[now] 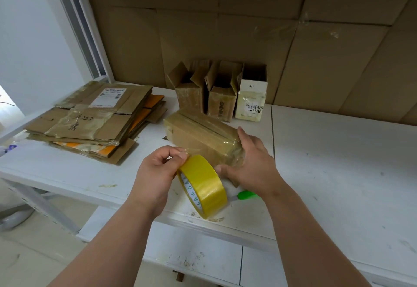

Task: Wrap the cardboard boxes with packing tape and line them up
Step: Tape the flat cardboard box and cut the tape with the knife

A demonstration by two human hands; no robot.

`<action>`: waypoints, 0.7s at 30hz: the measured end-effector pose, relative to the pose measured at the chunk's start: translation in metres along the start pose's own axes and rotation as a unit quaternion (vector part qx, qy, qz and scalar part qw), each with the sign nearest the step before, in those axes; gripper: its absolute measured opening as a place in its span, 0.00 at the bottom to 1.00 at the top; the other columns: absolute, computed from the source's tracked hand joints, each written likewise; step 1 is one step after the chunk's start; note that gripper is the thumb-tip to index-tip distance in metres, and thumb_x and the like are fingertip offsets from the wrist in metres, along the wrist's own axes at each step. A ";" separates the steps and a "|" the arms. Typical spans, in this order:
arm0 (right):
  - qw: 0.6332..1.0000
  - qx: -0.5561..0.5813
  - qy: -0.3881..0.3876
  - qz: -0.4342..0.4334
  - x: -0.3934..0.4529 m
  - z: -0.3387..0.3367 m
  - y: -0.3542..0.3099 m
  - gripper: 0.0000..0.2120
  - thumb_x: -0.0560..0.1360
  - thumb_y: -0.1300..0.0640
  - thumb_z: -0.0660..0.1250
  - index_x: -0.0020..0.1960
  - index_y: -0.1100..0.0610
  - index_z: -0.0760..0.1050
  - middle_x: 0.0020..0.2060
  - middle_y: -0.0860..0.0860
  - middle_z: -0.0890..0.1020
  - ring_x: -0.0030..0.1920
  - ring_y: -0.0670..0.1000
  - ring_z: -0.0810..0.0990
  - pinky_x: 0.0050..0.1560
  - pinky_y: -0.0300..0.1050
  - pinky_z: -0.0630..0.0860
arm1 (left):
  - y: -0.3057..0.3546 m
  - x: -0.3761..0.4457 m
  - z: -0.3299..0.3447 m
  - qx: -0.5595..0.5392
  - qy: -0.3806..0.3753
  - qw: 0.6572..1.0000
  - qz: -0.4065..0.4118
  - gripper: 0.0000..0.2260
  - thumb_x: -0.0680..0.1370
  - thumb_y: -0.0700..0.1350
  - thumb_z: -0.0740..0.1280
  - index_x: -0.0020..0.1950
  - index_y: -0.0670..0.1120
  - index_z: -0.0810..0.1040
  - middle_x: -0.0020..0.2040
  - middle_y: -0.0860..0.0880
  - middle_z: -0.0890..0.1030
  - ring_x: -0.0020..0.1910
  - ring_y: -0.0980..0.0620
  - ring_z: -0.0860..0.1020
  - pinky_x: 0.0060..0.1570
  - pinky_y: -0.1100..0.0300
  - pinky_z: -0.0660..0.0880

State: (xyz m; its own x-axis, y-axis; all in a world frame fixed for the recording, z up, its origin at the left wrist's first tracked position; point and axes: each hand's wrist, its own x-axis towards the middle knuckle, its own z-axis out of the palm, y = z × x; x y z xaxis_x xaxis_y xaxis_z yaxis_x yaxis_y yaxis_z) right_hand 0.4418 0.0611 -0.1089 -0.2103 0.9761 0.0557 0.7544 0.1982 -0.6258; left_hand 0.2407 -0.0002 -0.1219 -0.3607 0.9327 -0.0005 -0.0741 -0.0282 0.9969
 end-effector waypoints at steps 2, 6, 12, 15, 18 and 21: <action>1.000 0.001 0.000 -0.010 -0.001 0.001 0.002 0.49 0.69 0.40 0.74 0.80 0.43 0.49 0.79 0.46 0.49 0.78 0.52 0.52 0.76 0.58 0.56 | 0.000 0.000 -0.001 -0.007 0.000 1.000 -0.001 0.13 0.79 0.39 0.68 0.36 0.50 0.82 0.52 0.45 0.83 0.59 0.39 0.78 0.64 0.41 0.74; 0.984 0.129 0.118 -0.016 -0.007 0.003 0.001 0.31 0.68 0.49 0.66 0.71 0.47 0.71 0.72 0.47 0.65 0.72 0.49 0.64 0.72 0.51 0.65 | 0.003 0.000 -0.001 -0.023 0.006 1.000 0.001 0.14 0.79 0.38 0.68 0.35 0.50 0.82 0.48 0.48 0.84 0.55 0.44 0.80 0.63 0.43 0.75; 0.940 0.321 0.112 0.013 -0.025 -0.004 -0.015 0.07 0.75 0.60 0.69 0.38 0.55 0.78 0.34 0.50 0.79 0.34 0.46 0.75 0.39 0.41 0.72 | 0.009 -0.002 0.002 -0.022 0.038 0.999 0.027 0.06 0.79 0.40 0.68 0.42 0.43 0.82 0.49 0.44 0.84 0.55 0.40 0.81 0.61 0.40 0.76; 0.938 0.346 0.003 -0.006 -0.040 -0.002 -0.024 0.11 0.77 0.54 0.68 0.39 0.58 0.77 0.30 0.49 0.78 0.32 0.46 0.75 0.37 0.40 0.72 | 0.015 -0.008 0.007 0.012 0.032 0.998 0.051 0.07 0.78 0.42 0.69 0.41 0.47 0.83 0.47 0.49 0.84 0.54 0.43 0.81 0.61 0.42 0.77; 0.927 0.368 -0.069 0.014 -0.048 -0.003 -0.028 0.11 0.78 0.47 0.66 0.45 0.55 0.78 0.31 0.42 0.79 0.32 0.40 0.76 0.34 0.32 0.71 | 0.021 -0.020 0.015 0.064 -0.018 0.995 0.076 0.06 0.78 0.41 0.70 0.41 0.46 0.82 0.46 0.51 0.83 0.51 0.49 0.81 0.54 0.53 0.78; 0.917 0.380 -0.113 0.050 -0.050 -0.002 -0.028 0.09 0.73 0.42 0.71 0.49 0.46 0.80 0.46 0.44 0.84 0.48 0.44 0.81 0.47 0.41 0.78 | 0.023 -0.032 0.025 0.107 -0.053 0.987 0.107 0.06 0.77 0.38 0.70 0.40 0.46 0.83 0.46 0.54 0.81 0.49 0.56 0.79 0.48 0.63 0.74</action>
State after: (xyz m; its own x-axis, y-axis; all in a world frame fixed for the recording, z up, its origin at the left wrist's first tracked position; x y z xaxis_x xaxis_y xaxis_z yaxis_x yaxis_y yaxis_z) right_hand 0.4326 0.0074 -0.0931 -0.3518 0.9256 -0.1394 0.1431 -0.0940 -0.9852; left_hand 0.2734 -0.0213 -0.0968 -0.2469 0.9463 0.2085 0.1947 -0.1623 0.9673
